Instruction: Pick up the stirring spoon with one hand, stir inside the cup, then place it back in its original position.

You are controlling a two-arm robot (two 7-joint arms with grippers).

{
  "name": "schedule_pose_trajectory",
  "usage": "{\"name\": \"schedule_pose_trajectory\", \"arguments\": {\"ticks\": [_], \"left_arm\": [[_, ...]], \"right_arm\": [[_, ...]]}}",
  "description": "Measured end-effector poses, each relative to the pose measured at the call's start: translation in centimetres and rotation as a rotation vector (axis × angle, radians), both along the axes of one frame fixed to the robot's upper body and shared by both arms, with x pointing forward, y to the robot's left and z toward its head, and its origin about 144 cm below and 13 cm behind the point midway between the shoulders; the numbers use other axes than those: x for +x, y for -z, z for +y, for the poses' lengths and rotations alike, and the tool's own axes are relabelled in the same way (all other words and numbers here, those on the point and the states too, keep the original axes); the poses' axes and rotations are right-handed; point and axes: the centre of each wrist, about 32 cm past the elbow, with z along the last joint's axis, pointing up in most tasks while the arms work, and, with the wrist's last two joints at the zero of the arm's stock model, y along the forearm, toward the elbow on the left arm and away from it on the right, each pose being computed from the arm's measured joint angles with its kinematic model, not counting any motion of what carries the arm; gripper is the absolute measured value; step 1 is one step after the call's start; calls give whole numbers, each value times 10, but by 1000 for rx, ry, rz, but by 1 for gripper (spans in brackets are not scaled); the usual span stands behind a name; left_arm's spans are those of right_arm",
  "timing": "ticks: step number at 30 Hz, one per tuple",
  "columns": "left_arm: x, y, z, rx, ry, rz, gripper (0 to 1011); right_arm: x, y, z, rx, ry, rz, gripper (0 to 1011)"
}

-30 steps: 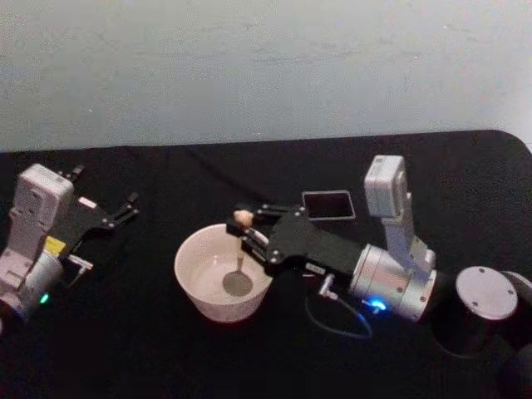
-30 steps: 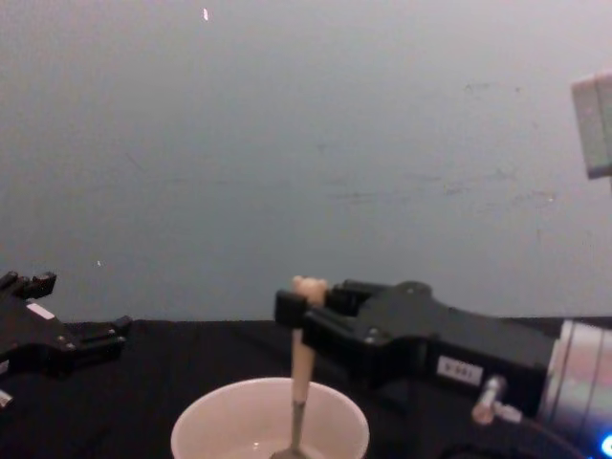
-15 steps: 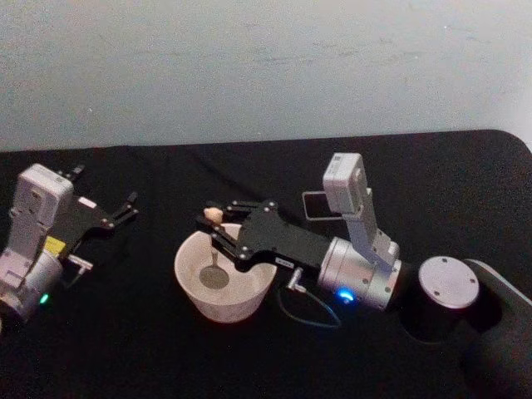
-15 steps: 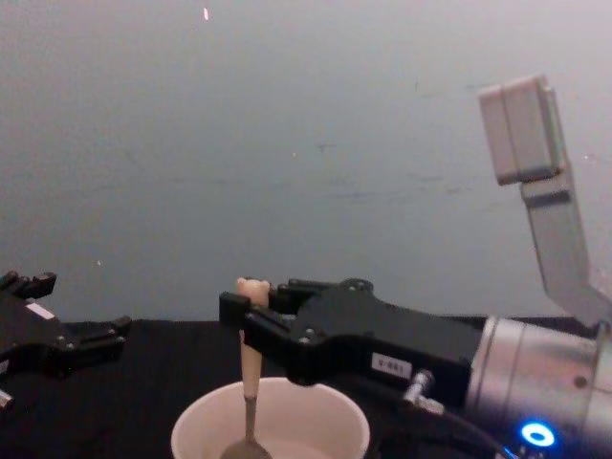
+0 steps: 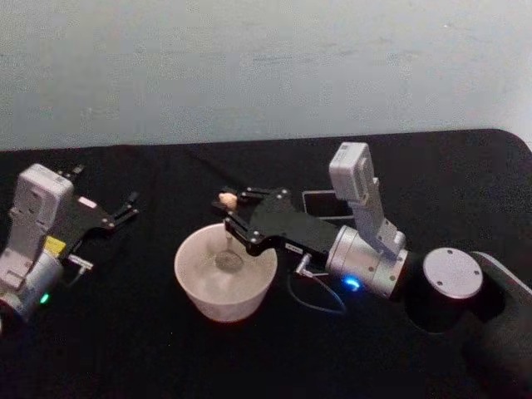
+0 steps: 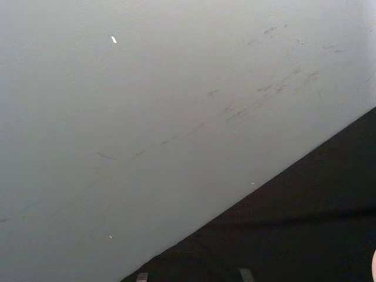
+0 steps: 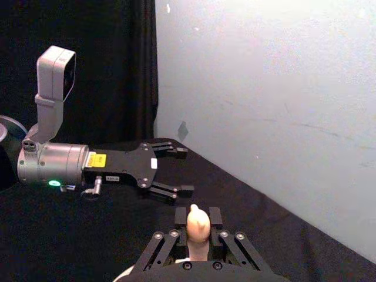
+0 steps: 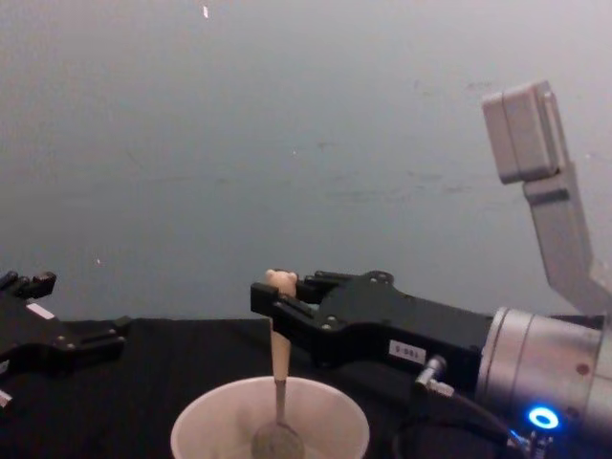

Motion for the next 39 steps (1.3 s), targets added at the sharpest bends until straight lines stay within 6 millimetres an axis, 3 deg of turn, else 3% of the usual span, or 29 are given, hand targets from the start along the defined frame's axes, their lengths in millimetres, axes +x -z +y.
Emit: {"name": "schedule_pose_trajectory", "arguments": {"ticks": [15,23,32,39], "left_arm": [[0,0,0,0,0,0,1001],[0,0,0,0,0,0,1001],[0,0,0,0,0,0,1001],[0,0,0,0,0,0,1001]], "right_arm": [[-5,-1,-17,-9,26,-6,214],[-19,-2,-26,0,7,13,214],[-35,1,-18,5,-66,43,214],[-32,1,-2,17,-90,39,214]]}}
